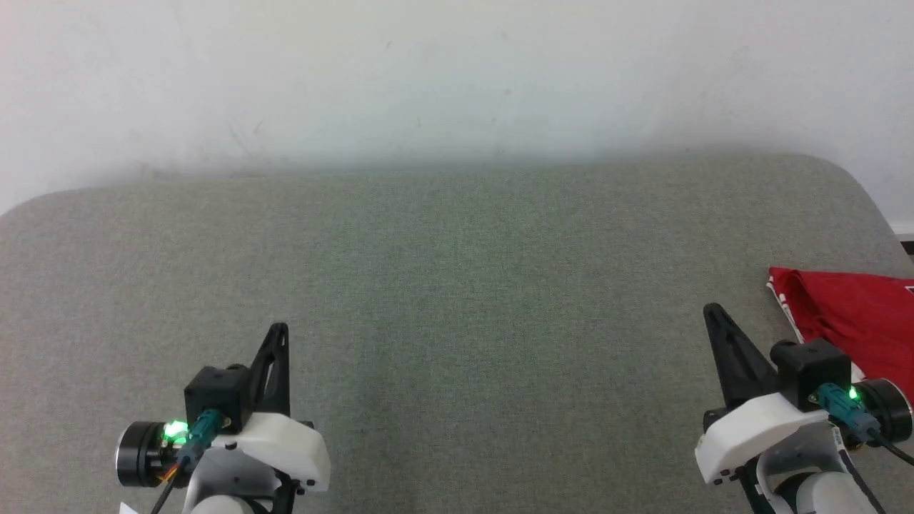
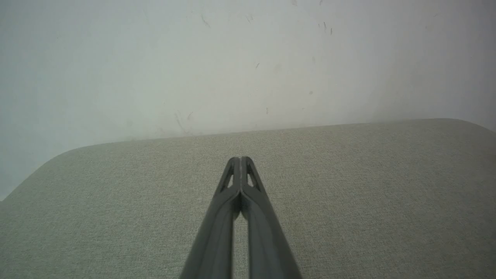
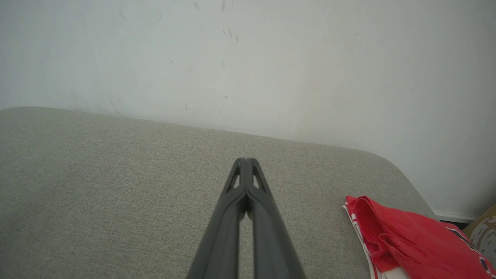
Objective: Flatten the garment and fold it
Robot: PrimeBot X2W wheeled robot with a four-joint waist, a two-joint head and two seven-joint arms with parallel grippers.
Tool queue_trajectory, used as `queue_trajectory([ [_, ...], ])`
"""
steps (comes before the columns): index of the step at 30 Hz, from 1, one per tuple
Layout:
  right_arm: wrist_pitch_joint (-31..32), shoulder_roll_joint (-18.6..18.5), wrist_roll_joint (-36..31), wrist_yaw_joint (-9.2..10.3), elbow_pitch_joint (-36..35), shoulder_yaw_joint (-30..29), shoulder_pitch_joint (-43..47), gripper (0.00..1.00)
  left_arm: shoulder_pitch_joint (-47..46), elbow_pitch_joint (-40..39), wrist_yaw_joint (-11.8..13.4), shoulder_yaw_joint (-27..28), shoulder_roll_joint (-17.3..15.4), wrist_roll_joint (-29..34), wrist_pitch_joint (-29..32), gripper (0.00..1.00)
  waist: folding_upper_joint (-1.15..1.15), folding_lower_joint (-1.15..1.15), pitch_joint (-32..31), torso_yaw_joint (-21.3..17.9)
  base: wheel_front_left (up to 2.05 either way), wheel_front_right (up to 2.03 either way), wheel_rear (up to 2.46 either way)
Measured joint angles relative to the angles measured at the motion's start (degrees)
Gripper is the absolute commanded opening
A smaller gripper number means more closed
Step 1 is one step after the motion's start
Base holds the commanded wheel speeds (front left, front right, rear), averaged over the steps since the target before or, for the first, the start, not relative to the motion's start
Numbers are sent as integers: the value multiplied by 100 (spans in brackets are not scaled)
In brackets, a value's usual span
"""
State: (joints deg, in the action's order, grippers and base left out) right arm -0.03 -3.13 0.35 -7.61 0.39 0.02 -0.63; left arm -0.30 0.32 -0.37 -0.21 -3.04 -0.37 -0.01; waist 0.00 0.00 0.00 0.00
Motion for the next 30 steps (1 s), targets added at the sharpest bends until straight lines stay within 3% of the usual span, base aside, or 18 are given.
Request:
queue_trajectory([
  [30,0,0,0,0,0,0,0,0,0,0,0,1,0,0,0,0,0,0,0,0,0,0,0],
])
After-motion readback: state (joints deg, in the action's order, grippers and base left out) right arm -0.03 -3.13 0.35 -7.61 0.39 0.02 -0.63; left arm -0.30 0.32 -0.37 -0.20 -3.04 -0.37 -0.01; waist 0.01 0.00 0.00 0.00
